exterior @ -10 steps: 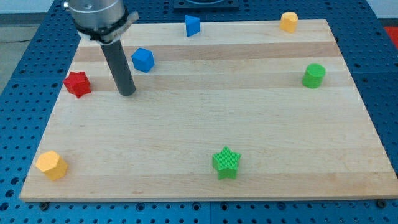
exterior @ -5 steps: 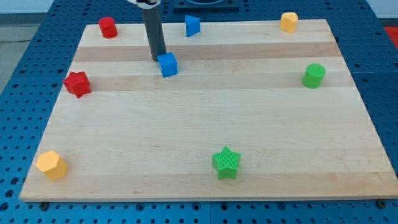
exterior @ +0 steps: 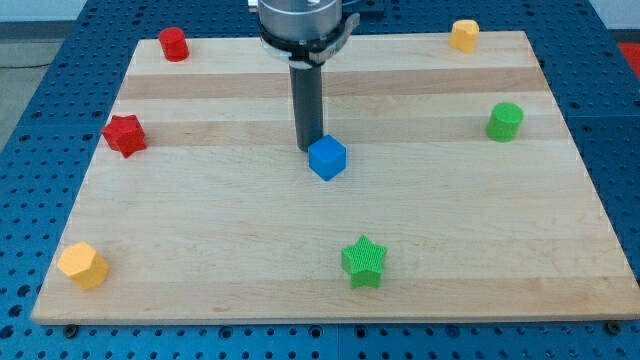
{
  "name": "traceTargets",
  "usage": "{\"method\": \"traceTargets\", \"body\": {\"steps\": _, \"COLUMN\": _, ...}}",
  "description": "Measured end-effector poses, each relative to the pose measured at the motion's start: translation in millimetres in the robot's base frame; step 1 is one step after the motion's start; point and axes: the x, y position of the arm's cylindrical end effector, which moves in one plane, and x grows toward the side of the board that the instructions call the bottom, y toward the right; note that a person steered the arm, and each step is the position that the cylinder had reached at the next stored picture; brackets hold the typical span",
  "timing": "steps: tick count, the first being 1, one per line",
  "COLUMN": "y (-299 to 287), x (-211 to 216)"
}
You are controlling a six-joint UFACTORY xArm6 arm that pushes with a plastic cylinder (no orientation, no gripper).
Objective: Push the blue cube to the bottom right to the board
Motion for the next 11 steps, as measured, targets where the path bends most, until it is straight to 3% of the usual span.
{"method": "traceTargets", "body": {"steps": 3, "y": 41, "x": 63}}
{"method": "traceTargets", "body": {"steps": 5, "y": 37, "x": 97}}
{"method": "traceTargets", "body": {"steps": 8, "y": 142, "x": 105}}
{"method": "traceTargets", "body": {"steps": 11, "y": 184, "x": 117}}
